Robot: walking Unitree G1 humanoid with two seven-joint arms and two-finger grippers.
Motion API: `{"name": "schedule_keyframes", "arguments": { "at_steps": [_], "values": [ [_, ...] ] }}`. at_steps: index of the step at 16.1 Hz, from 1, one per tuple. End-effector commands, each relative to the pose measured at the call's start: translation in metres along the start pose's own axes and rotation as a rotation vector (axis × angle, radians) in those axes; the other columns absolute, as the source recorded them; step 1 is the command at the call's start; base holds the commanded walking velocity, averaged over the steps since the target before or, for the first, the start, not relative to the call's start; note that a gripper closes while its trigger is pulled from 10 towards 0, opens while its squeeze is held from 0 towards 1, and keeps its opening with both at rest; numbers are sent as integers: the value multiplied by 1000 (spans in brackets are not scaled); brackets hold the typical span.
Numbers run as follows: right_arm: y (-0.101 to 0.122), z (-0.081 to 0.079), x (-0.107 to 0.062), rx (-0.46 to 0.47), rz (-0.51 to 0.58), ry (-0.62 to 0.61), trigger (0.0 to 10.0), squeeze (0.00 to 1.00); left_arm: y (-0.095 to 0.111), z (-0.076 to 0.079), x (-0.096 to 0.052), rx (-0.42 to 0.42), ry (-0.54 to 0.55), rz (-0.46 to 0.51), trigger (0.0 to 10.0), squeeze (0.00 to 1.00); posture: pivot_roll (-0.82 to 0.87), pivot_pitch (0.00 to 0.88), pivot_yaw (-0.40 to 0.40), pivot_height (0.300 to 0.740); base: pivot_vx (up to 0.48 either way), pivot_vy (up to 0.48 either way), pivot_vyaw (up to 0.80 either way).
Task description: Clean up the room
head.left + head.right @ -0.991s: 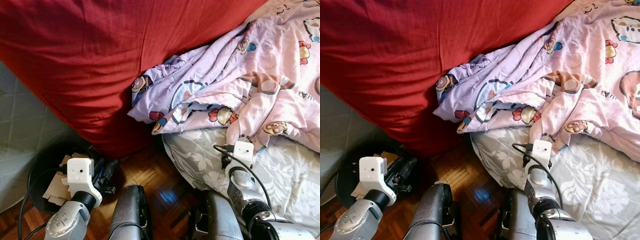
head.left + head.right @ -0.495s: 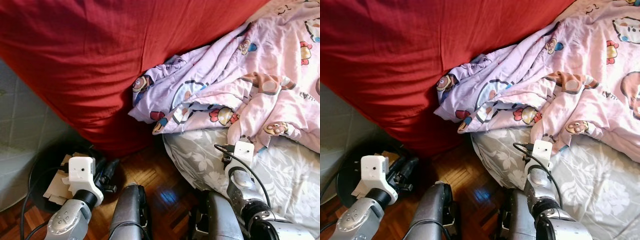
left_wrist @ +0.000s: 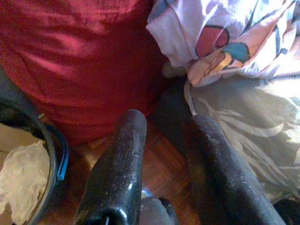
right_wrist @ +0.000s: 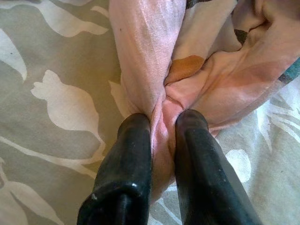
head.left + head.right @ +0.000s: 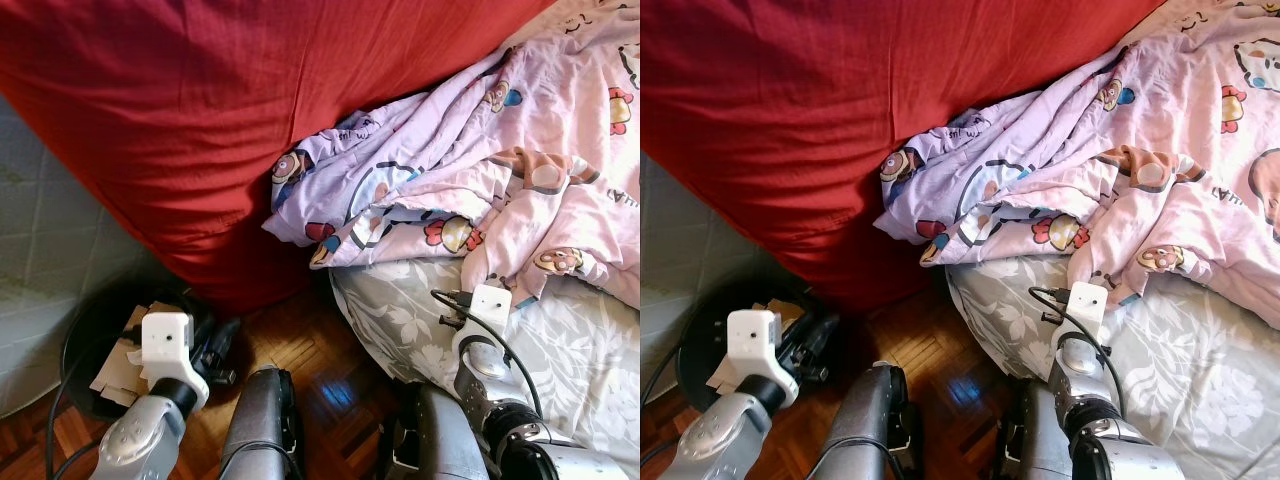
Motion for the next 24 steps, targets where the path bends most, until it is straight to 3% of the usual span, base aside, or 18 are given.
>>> {"name": "schedule_keyframes", "arguments": {
  "at_steps": [1,4,10,11,12,13,16,17,18,19,24],
  "values": [
    [-22,12,-4,-21,-69,-41,0,0,-11,-6,-1,2,18,-30,10000,0,198,308,33,632,0,0,0],
    [-18,16,-3,-31,-56,-52,0,0,-4,-11,12,8,23,0,10000,0,195,261,27,632,0,0,0],
    [-3,24,-1,40,20,-33,0,0,-19,-25,40,-2,76,0,10000,0,147,103,10,632,0,0,0],
    [1,16,-3,67,59,53,2118,0,-20,-27,48,-3,85,8,10000,0,123,64,6,632,0,0,0],
    [4,12,-4,74,79,93,2118,0,-21,-28,52,-5,88,10,10000,0,118,55,5,632,0,0,0],
    [9,7,-6,55,111,129,10000,0,-22,-28,57,-7,91,9,10000,0,105,36,4,632,0,0,0],
    [11,3,-16,95,178,183,10000,0,-35,-34,65,-23,123,-13,10000,0,77,0,-7,632,0,0,0],
    [9,3,-18,107,184,190,10000,0,-54,-39,64,-31,152,-67,10000,0,72,0,-9,632,0,0,0],
    [6,5,-20,119,182,194,10000,0,-85,-49,56,-50,202,-166,10000,0,54,0,-7,632,0,0,0],
    [5,6,-20,116,181,192,10000,0,-101,-53,51,-56,225,-216,10000,0,47,0,-5,637,0,0,0],
    [18,-2,-19,120,208,226,10000,0,-127,-53,42,-61,230,-288,10000,0,58,0,-5,697,0,0,0]
  ]
}}
Point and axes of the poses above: a point about 5 cm out from each wrist's last joint towards the gripper, its own x axis pointing out of the wrist towards the gripper, its own y axis along the axis of the wrist's last joint, z = x × y, the point moved 6 cm from there along x, pointing out of the wrist towards the gripper, and after that the axes turned 13 degrees about x, right-handed, at the moved point
